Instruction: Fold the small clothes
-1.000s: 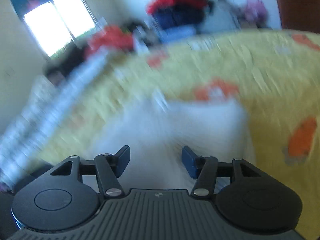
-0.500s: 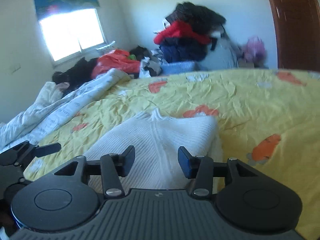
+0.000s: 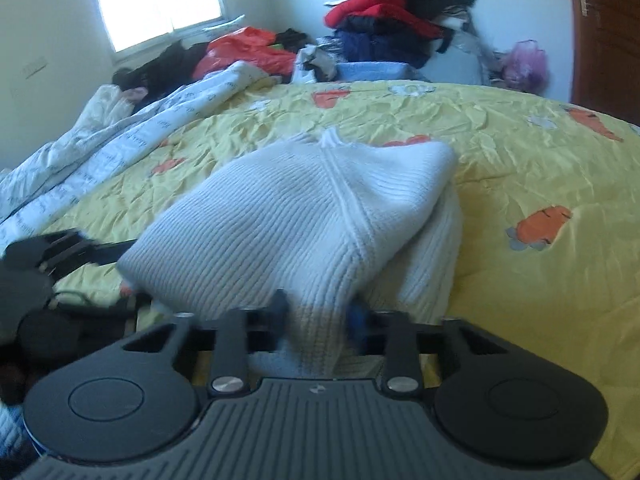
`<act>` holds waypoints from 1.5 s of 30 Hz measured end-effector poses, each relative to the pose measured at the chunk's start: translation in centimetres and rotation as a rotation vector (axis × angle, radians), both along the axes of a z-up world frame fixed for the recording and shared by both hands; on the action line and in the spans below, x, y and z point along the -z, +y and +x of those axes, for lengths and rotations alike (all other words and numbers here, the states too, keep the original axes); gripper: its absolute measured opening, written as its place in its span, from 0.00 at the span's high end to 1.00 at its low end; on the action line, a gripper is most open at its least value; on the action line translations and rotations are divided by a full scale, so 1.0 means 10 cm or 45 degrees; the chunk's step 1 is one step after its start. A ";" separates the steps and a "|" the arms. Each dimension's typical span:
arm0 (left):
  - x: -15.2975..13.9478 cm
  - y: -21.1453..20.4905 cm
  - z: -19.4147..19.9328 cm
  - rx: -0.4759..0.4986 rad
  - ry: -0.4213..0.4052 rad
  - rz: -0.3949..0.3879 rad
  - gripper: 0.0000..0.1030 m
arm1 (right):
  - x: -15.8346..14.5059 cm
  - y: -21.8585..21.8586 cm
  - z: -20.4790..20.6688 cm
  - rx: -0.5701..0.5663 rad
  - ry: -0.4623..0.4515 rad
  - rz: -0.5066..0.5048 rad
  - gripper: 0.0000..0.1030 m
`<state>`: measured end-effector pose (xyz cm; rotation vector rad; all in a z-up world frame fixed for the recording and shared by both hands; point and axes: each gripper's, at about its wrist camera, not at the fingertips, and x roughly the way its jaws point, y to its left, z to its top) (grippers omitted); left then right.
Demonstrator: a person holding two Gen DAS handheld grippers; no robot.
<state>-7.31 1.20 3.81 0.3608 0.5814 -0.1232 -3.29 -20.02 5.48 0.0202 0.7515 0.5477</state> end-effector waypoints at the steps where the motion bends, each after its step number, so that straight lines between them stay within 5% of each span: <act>1: -0.03 0.06 0.03 -0.003 0.011 -0.037 0.74 | -0.04 -0.01 -0.02 -0.009 -0.016 -0.017 0.79; 8: 0.17 0.10 0.06 -0.058 0.031 -0.001 0.77 | 0.18 -0.03 -0.07 -0.035 -0.019 -0.057 0.80; 13: 0.07 0.05 0.01 -0.052 0.005 -0.002 0.77 | -0.08 -0.13 0.02 -0.012 0.038 0.073 0.54; 15: 0.08 0.04 -0.01 -0.050 0.004 0.020 0.77 | -0.25 -0.27 0.15 0.056 0.012 0.208 0.35; 19: 0.12 -0.03 -0.01 -0.059 -0.003 0.063 0.75 | -0.32 -0.41 0.70 0.160 0.067 0.324 0.31; 22: 0.13 -0.08 -0.02 -0.062 -0.017 0.097 0.74 | -0.08 -0.30 1.13 0.225 0.247 0.217 0.40; 25: 0.09 -0.04 0.02 -0.077 0.001 0.048 0.74 | 0.07 -0.22 1.24 0.137 0.263 0.260 0.79; 26: 0.08 -0.02 0.04 -0.078 0.010 0.028 0.74 | 0.05 -0.22 1.25 0.099 0.231 0.247 0.84; 32: 0.13 -0.05 0.08 -0.051 0.009 0.011 0.76 | 0.21 -0.47 1.36 0.171 0.196 0.220 0.87; 35: 0.11 -0.04 0.08 -0.051 0.024 -0.002 0.76 | 0.10 -0.40 1.21 0.216 0.148 0.168 0.69; 38: -0.04 0.03 -0.07 0.045 0.072 -0.002 0.74 | -0.12 -0.45 0.96 0.273 0.052 0.147 0.62; 40: -0.23 0.14 -0.20 0.143 0.095 -0.077 0.72 | -0.29 -0.47 0.75 0.235 -0.023 0.191 0.55; 42: -0.44 0.23 -0.18 0.165 0.051 -0.211 0.71 | -0.39 -0.41 0.65 0.157 -0.050 0.248 0.37; 45: -0.55 0.14 0.13 0.079 -0.018 -0.259 0.71 | -0.39 -0.18 0.72 0.101 -0.036 0.260 0.37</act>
